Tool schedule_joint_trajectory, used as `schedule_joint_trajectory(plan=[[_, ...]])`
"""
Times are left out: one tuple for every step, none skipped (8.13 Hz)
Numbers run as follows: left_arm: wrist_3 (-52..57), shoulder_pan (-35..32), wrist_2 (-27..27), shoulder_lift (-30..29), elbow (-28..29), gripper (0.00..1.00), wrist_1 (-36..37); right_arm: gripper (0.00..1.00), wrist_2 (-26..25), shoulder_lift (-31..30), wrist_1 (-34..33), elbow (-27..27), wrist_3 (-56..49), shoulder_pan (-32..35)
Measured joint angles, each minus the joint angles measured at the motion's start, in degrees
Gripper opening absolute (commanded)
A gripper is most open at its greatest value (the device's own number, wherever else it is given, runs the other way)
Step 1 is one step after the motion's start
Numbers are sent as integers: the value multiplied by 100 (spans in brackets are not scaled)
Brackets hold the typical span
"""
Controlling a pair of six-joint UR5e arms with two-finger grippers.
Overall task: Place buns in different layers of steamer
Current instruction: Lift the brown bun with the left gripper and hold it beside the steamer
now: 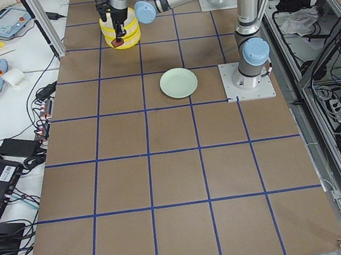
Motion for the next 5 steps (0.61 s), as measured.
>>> schedule_joint_trajectory(plan=[[0,-2,-14,2,39,0,4,0,-118,-6,13,-17,8,12],[0,-4,-24,1,74,0,6,0,-222,-8,43,-35,20,37],[-3,-14,-29,1,93,0,4,0,-278,-10,67,-46,81,68],[-3,-26,-35,0,100,0,4,0,-302,-11,82,-51,153,121],[-2,-33,-57,-11,102,0,6,0,-308,-11,94,-61,222,161]])
